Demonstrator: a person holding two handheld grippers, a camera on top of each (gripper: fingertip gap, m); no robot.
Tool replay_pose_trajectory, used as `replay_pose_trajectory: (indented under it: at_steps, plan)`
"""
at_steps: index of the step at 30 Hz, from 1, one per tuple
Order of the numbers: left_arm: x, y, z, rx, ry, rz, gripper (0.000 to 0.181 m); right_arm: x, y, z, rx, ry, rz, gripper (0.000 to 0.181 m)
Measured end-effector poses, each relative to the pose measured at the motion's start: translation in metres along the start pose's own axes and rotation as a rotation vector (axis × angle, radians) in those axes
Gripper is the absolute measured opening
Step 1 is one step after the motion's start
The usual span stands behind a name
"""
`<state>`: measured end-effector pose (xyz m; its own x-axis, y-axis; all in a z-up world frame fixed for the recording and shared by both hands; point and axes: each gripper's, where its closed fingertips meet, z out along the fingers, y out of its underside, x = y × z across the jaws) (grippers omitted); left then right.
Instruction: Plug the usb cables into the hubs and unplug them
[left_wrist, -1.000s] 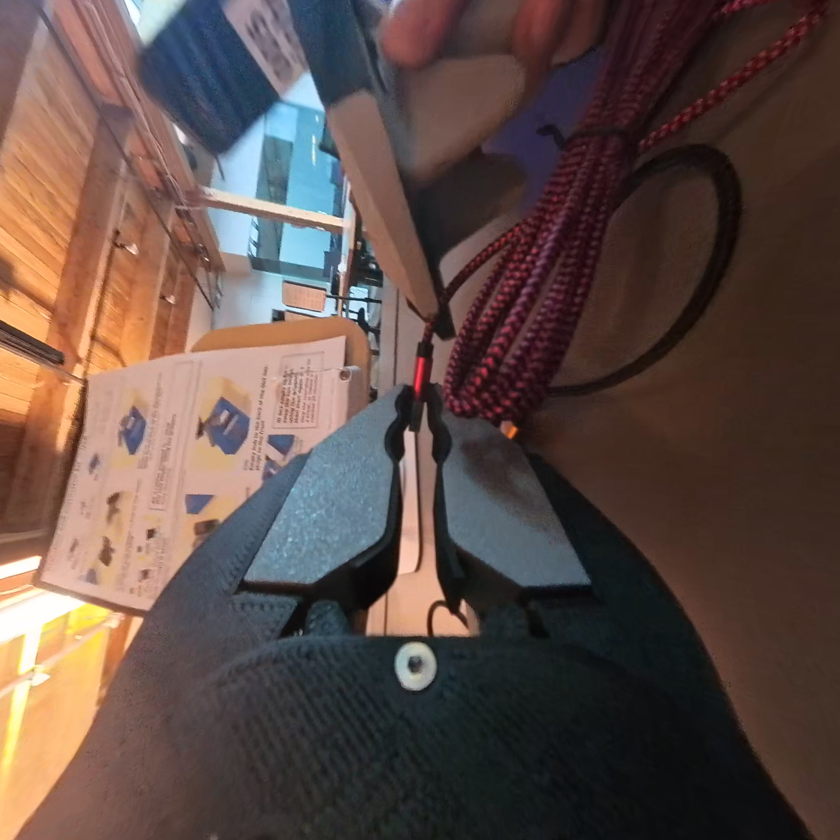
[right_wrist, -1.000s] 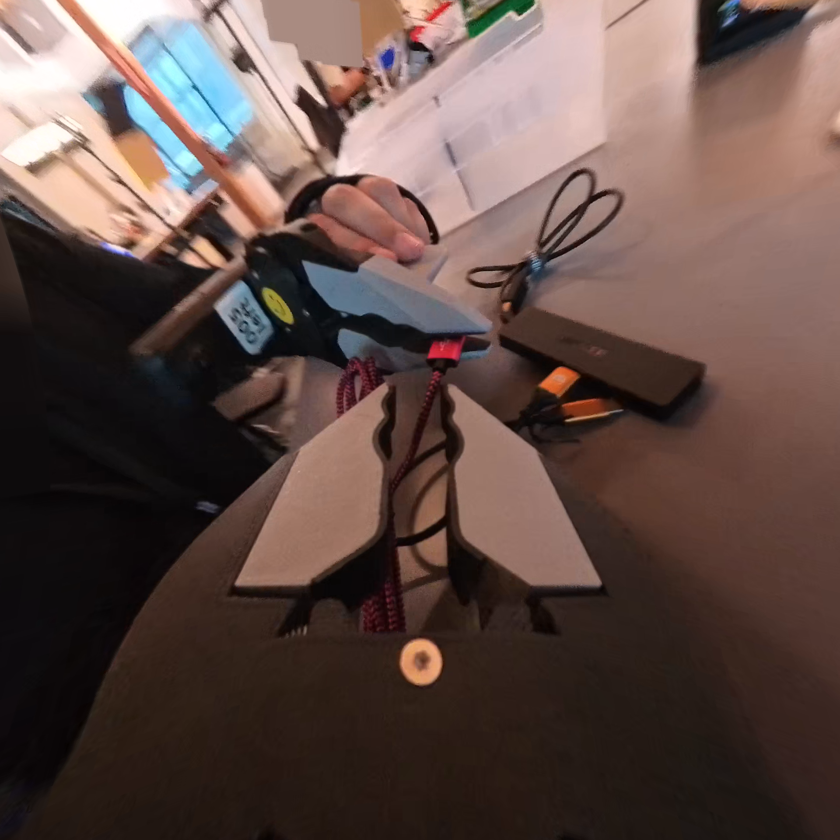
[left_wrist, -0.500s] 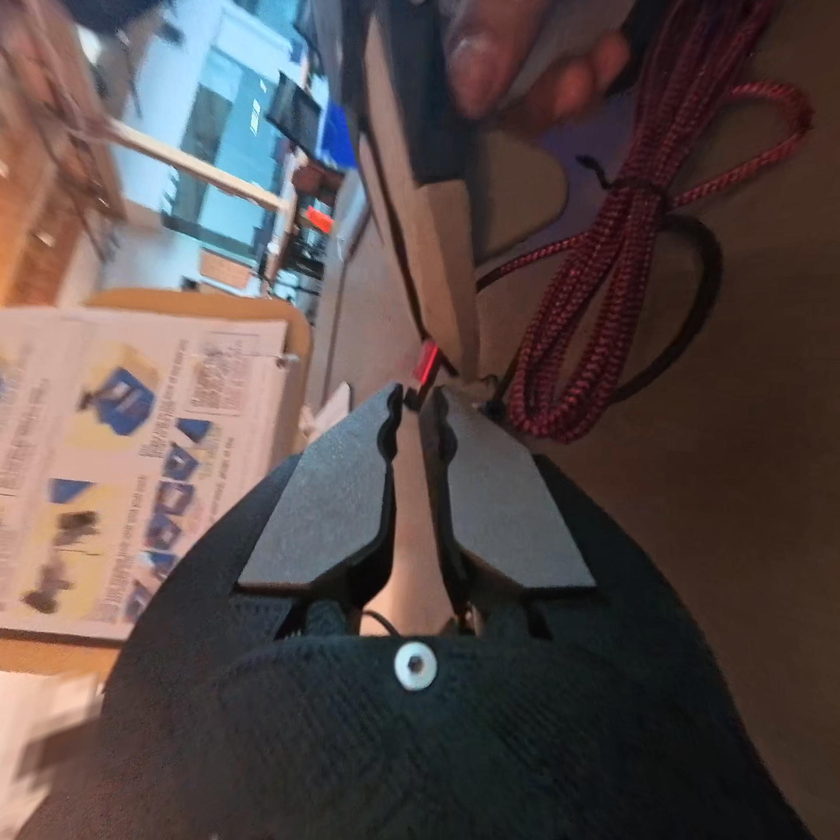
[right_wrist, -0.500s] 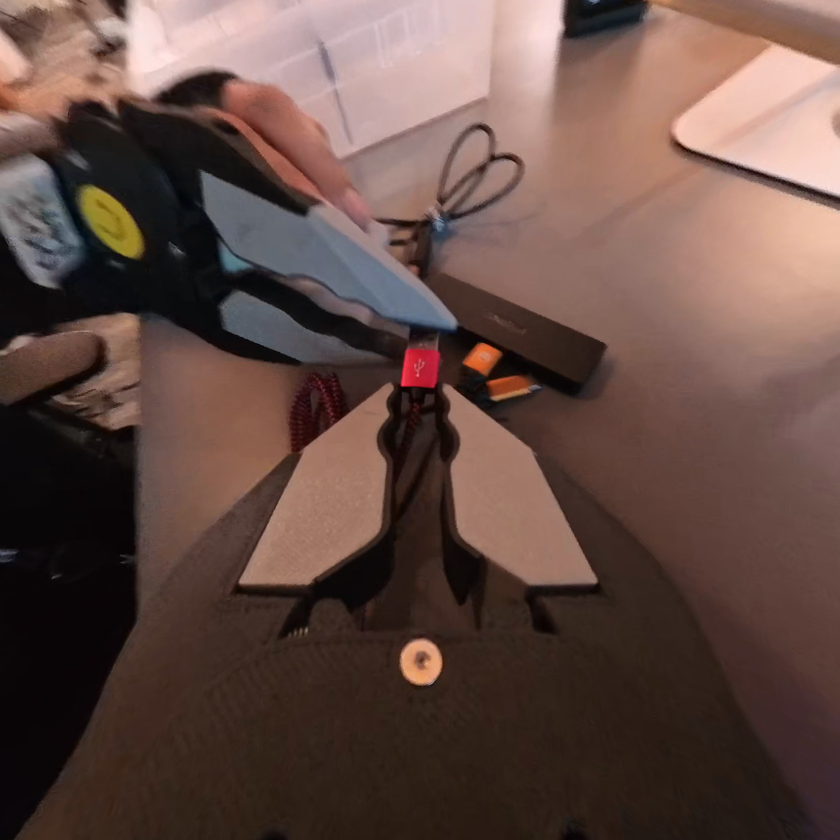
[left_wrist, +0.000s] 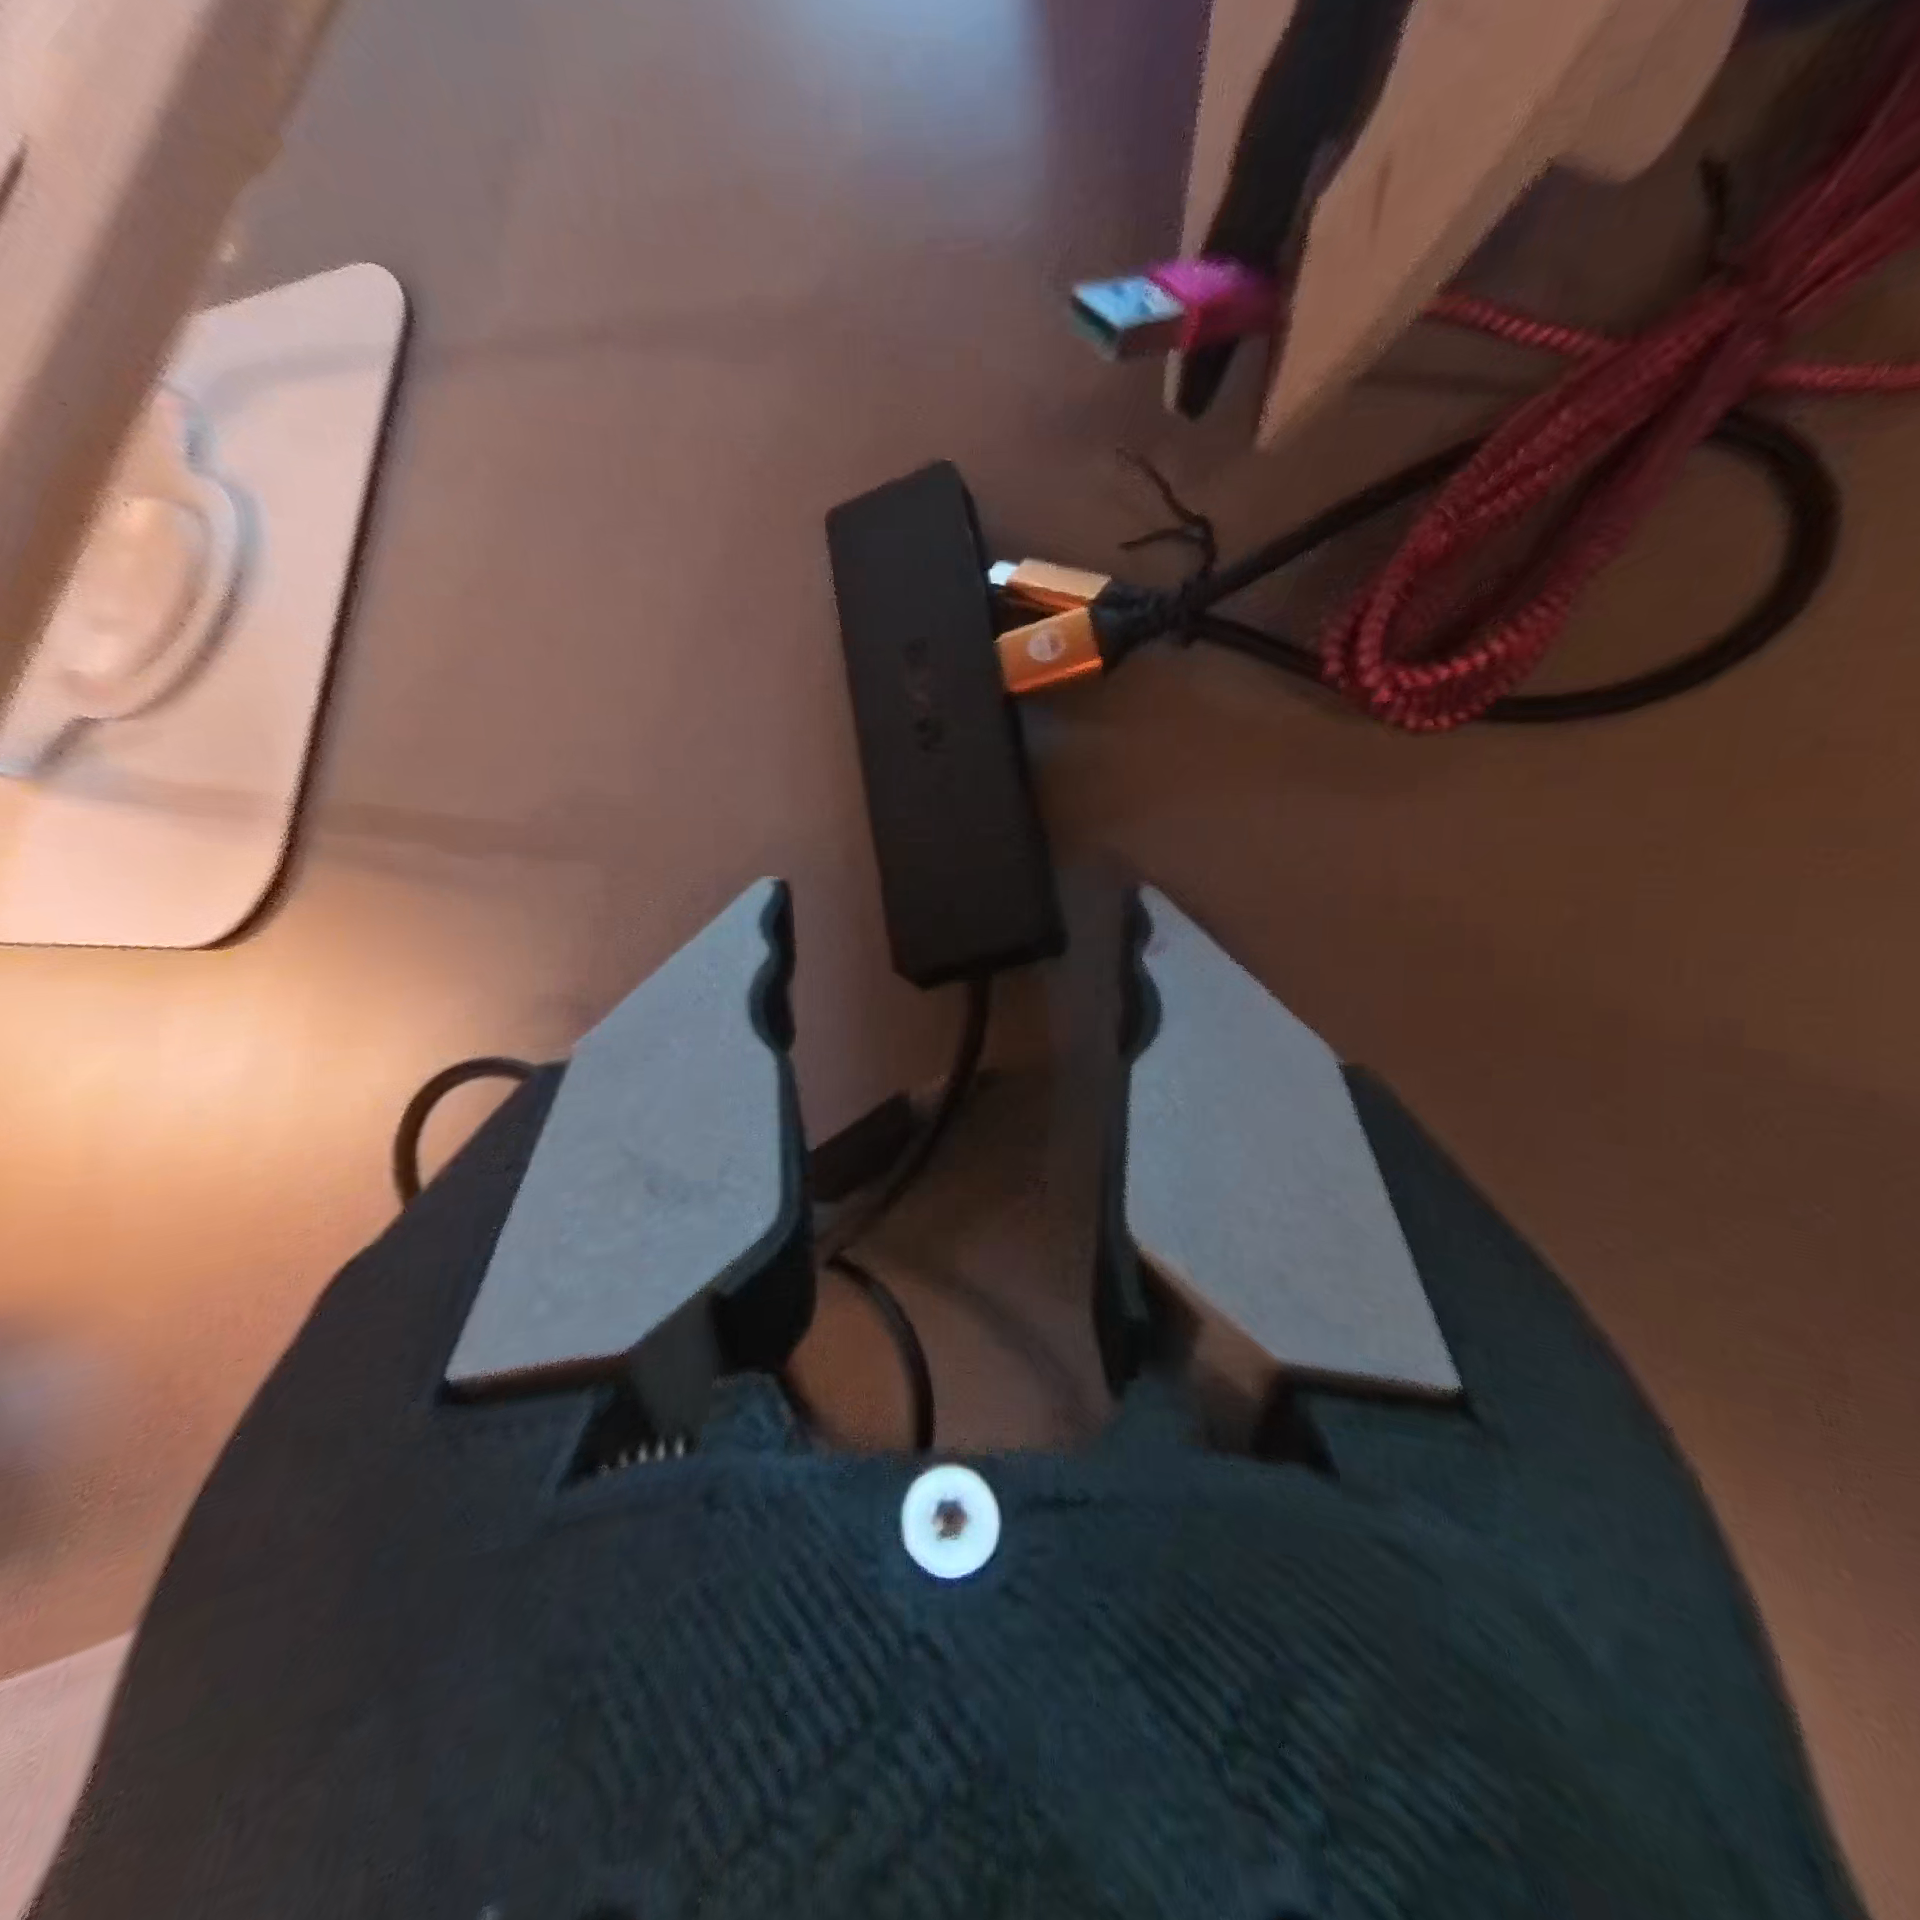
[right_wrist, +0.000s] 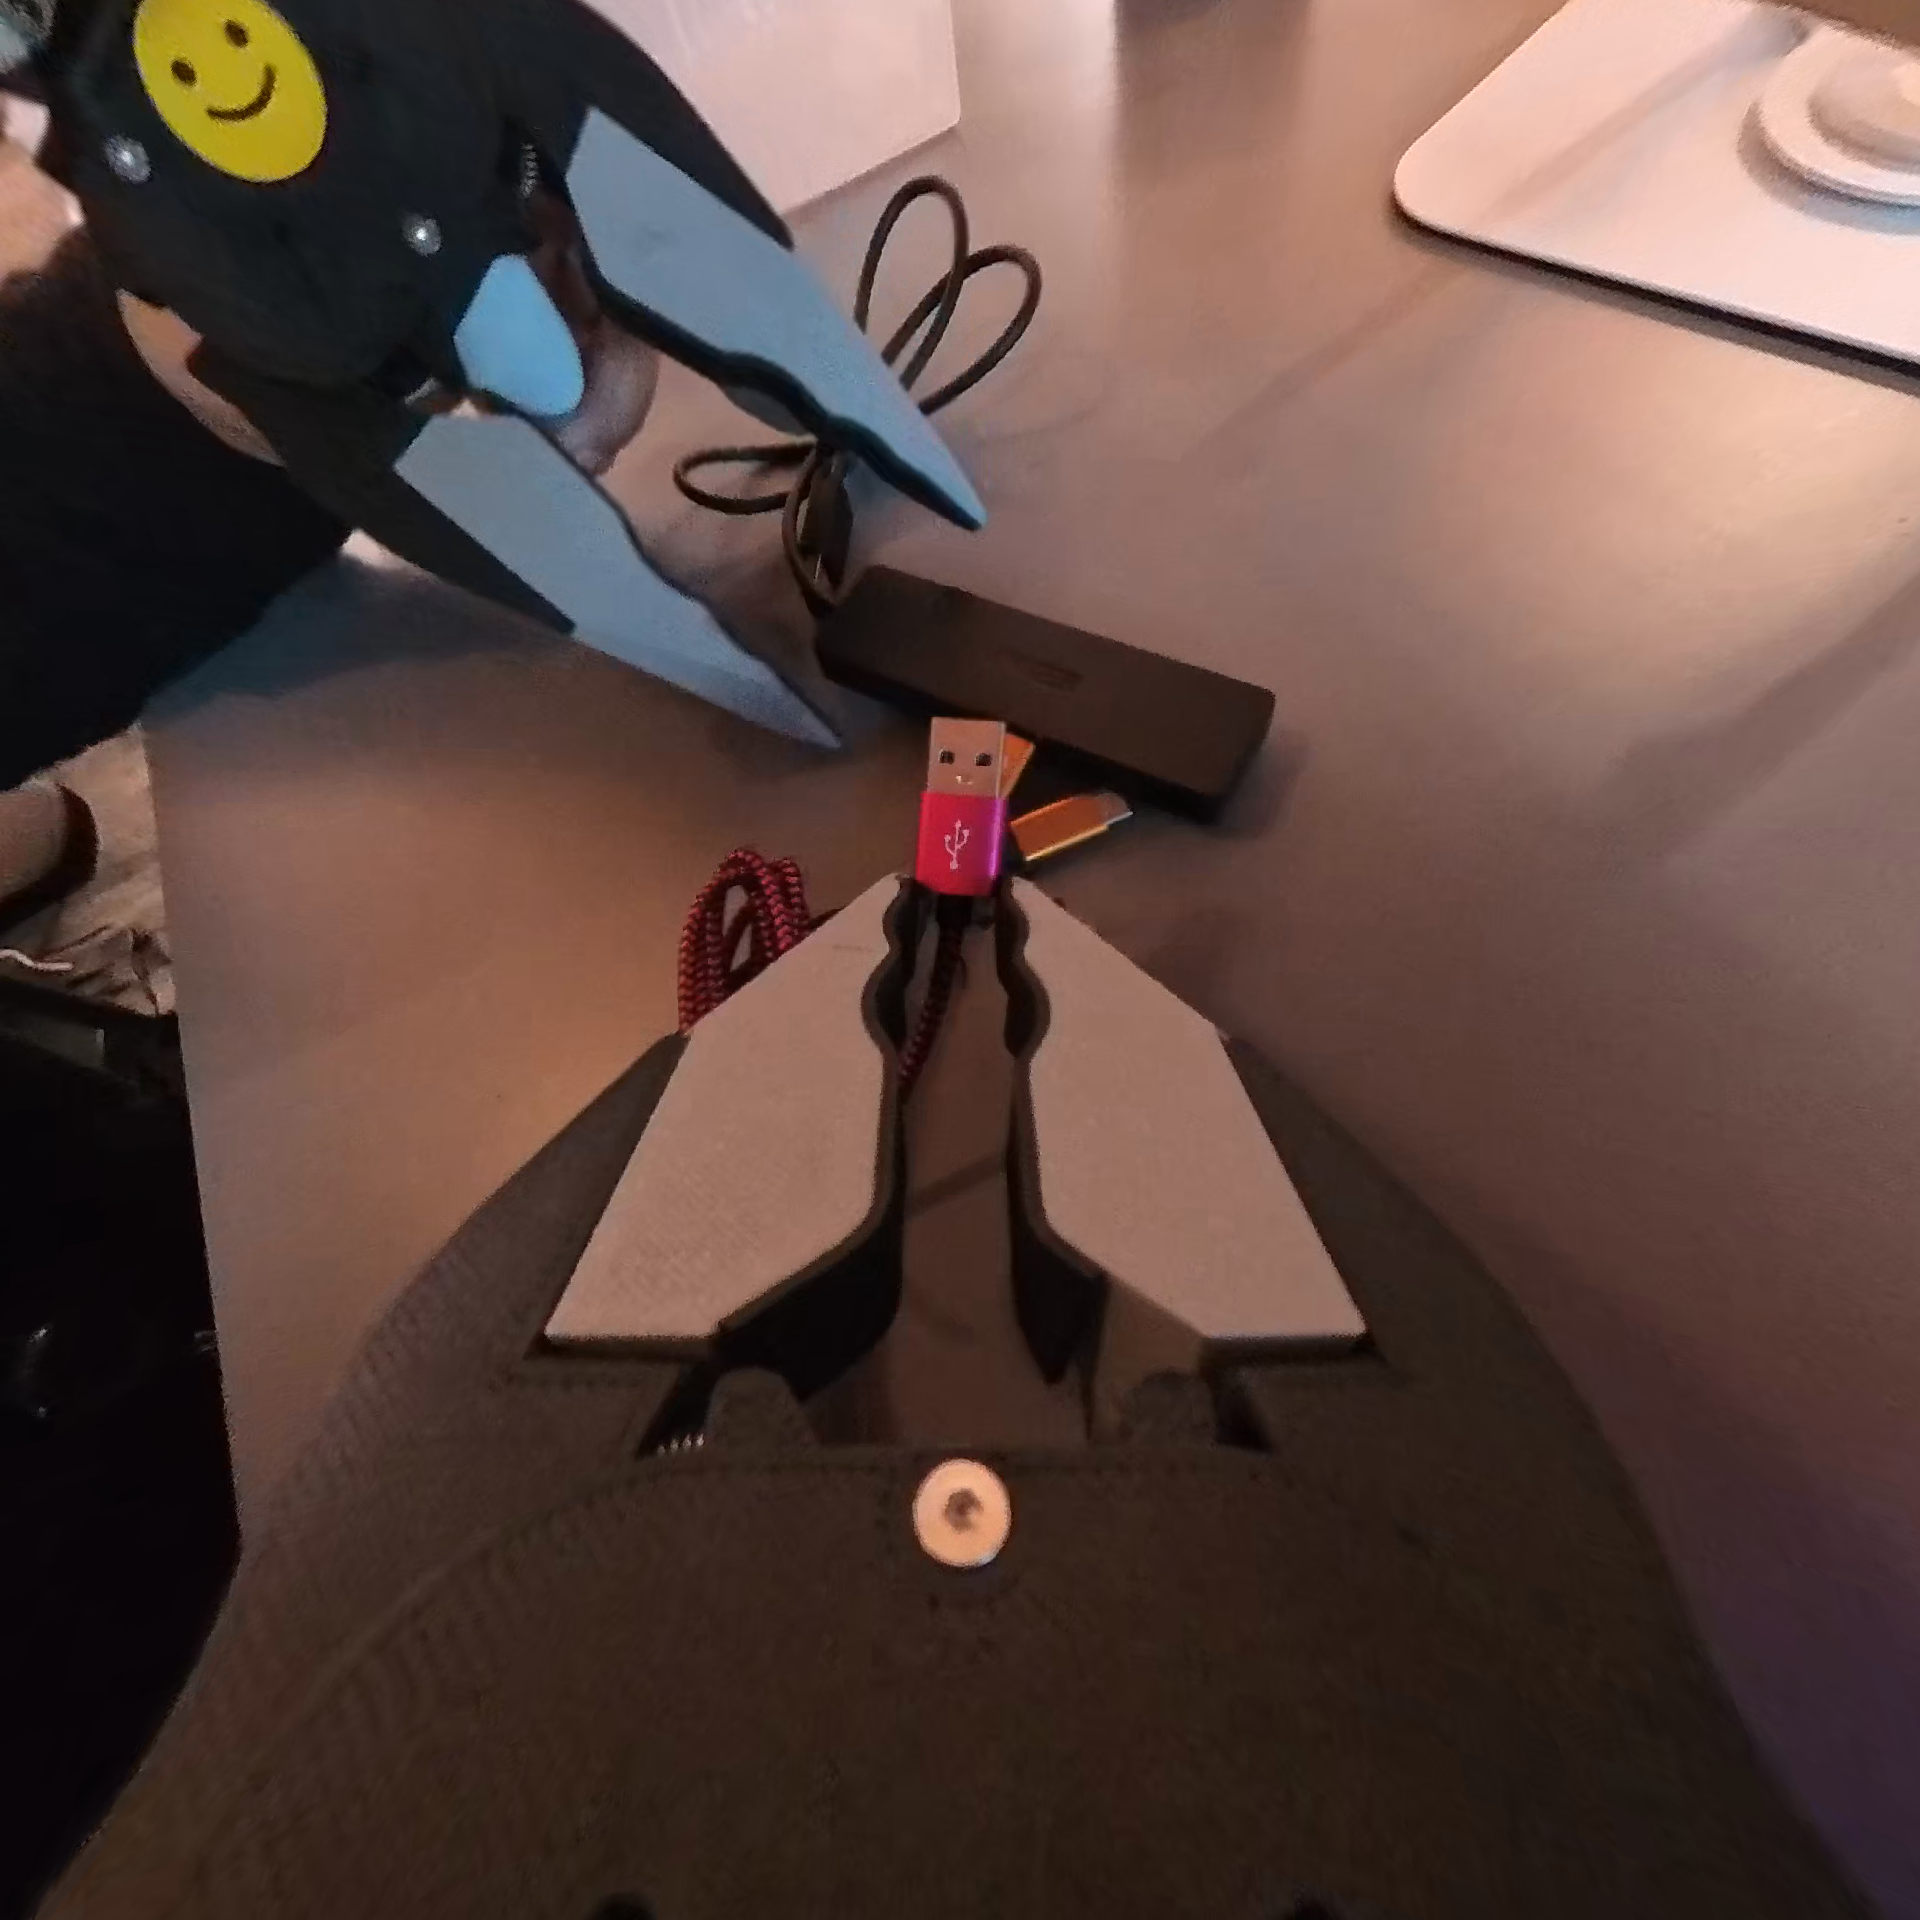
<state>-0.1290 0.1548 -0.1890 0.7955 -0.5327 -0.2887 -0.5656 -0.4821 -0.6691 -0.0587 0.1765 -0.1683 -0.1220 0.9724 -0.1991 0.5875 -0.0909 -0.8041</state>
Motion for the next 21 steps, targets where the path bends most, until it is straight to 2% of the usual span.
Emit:
replay_pose_trajectory:
  at_steps: [4,7,12,15,21]
  plan:
    - [0.001,-0.003,0.009,0.030,0.033,-0.054,0.034,-0.007,0.006,0.009,-0.058,-0.008,-0.025,0.012]
    - [-0.001,-0.005,0.012,0.021,0.028,-0.065,0.034,-0.015,0.006,0.017,-0.087,-0.019,-0.026,0.012]
    - [-0.002,-0.009,0.015,0.006,0.023,-0.132,0.034,-0.011,0.008,0.023,-0.158,0.073,-0.064,0.012]
    - [-0.002,-0.012,0.018,0.010,0.020,-0.157,0.033,-0.010,0.013,0.022,-0.252,0.081,-0.029,0.012]
    - [-0.006,-0.014,0.018,0.022,-0.012,-0.173,0.033,-0.006,0.017,0.024,-0.377,0.198,0.087,0.012]
